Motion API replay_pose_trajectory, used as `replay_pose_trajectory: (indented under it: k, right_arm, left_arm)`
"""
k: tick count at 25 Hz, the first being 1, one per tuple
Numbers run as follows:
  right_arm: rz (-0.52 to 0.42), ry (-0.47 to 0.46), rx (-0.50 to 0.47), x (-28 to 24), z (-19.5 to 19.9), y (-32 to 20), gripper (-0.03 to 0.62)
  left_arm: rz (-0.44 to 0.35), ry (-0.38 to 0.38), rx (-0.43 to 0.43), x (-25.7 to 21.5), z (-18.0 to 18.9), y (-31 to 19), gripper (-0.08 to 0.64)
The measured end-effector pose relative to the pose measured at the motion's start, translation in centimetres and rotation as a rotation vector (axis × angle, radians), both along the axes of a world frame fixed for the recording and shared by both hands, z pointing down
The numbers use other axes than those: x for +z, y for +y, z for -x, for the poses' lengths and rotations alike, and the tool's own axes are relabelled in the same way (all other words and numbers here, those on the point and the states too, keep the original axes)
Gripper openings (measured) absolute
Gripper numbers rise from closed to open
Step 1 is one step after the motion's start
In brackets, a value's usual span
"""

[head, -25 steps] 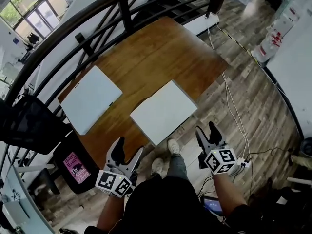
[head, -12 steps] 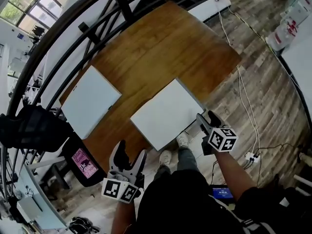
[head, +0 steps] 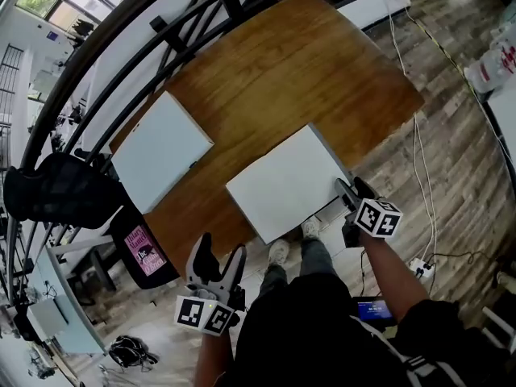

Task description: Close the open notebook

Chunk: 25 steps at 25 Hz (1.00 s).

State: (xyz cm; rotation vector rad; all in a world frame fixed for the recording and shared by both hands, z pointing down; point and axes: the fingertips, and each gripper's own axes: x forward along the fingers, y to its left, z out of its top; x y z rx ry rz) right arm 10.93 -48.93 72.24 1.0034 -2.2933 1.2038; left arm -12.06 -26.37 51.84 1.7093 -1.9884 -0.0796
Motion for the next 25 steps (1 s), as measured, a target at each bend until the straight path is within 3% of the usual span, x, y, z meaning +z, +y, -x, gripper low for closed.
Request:
replay_pose_trajectory:
  k: [4,6,13,21,25]
  right_arm:
    - [0.124,-0.141,0.038,0.4,1.0,0.3,0.252]
    - [0.125,-0.170,0.044,0.1,1.1,0.4,0.170]
    - [-0.099,-0.033,0.022,-3.9,1.3,1.0,0.046]
    - [-0.321,0.012,-0.022,-10.1,3.9,4.8,0.037]
    - [-0.460,0.094,-0.089,-12.2,5.3,7.8,0.038]
  left_arm:
    - [-0.012,0.025,-0.026,-0.4,0.4,1.0,0.350]
    - [-0.018,0.018,-0.028,-0.5,0.6,1.7,0.350]
    - [-0.047,0.014,-0.012,-0.3,2.1,4.7,0.350]
    - [-0.114,0.025,0.012,-1.2,4.7,8.5,0.350]
    - [-0.133,0.026,0.019,-1.6,6.0,10.9,0.350]
